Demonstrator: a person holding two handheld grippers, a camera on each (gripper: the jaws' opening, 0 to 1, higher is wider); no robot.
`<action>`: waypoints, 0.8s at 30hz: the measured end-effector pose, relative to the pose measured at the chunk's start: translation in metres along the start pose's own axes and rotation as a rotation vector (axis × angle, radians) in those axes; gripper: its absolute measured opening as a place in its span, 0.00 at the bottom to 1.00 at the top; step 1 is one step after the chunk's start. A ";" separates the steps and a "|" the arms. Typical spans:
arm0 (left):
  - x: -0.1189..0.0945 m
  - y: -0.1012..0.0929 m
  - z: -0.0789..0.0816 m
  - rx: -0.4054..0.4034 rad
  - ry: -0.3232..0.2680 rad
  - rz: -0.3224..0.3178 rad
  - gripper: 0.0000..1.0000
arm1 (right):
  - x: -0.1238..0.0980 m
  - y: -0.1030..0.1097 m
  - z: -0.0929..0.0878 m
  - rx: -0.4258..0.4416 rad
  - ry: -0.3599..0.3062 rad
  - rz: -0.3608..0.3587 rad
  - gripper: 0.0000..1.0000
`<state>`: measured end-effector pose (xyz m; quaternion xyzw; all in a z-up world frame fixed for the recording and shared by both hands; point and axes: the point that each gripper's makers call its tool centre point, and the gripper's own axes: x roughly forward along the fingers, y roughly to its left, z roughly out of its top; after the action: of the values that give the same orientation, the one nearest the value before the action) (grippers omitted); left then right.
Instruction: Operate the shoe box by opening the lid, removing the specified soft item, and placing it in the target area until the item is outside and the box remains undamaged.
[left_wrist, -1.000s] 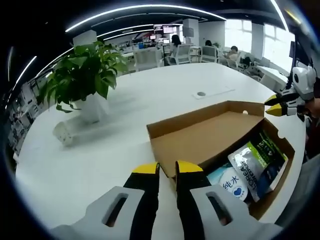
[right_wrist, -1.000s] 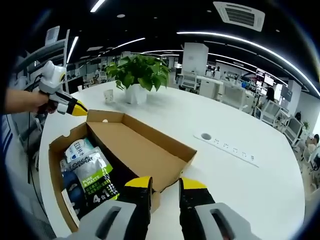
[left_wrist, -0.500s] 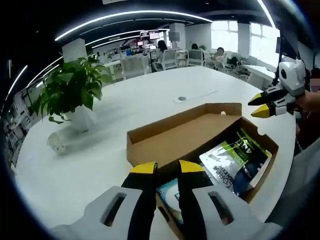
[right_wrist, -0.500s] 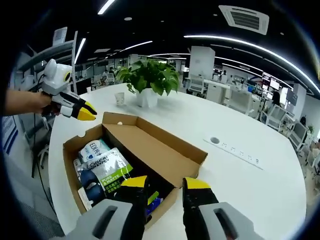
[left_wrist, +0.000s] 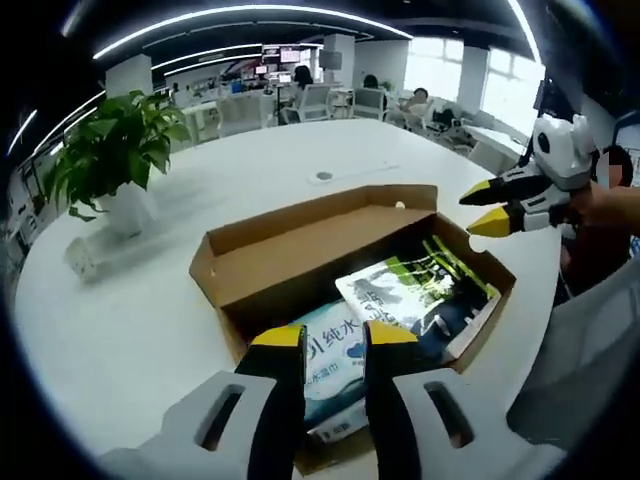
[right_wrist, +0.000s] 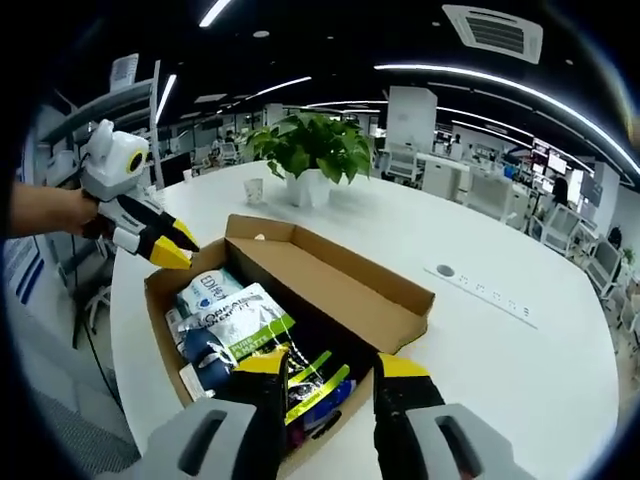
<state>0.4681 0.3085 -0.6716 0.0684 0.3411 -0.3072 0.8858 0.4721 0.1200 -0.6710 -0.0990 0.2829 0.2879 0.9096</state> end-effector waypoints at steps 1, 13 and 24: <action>0.000 -0.003 -0.003 -0.012 0.006 -0.013 0.19 | 0.000 0.002 0.000 -0.004 0.000 0.004 0.30; 0.004 -0.025 -0.024 -0.074 0.094 -0.081 0.18 | -0.003 0.012 -0.009 -0.017 0.027 0.032 0.33; 0.009 -0.037 -0.044 -0.163 0.207 -0.135 0.11 | -0.004 0.020 -0.015 -0.043 0.036 0.057 0.33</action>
<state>0.4270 0.2893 -0.7073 0.0044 0.4585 -0.3284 0.8258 0.4506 0.1292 -0.6815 -0.1156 0.2957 0.3180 0.8934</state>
